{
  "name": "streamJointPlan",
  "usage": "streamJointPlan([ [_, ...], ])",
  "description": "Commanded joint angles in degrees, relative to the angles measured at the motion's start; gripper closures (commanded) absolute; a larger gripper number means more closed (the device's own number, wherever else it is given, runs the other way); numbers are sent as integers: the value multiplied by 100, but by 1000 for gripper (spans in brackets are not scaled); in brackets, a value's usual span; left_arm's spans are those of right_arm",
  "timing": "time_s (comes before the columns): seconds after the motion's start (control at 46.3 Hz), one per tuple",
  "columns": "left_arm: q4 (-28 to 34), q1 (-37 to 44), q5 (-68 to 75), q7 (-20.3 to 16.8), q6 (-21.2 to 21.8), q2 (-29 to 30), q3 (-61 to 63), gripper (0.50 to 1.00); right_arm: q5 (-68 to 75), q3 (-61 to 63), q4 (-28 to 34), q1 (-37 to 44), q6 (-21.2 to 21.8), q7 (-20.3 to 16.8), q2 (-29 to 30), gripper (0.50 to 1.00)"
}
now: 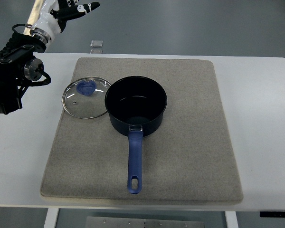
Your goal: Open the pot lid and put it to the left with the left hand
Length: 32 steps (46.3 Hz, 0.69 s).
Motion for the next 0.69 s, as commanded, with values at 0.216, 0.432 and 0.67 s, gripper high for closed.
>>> streamJointPlan([
  [0.216, 199, 287, -194, 0, -43, -251, -795, 536, 0, 0, 0, -1, 0, 0, 0, 585],
  [0.432, 199, 507, -467, 0, -34, -330, -963, 536, 0, 0, 0, 0, 0, 0, 0, 585],
  [0.67, 199, 691, -660, 0, 10, -409, -1270, 534, 0, 0, 0, 0, 0, 0, 0, 585],
])
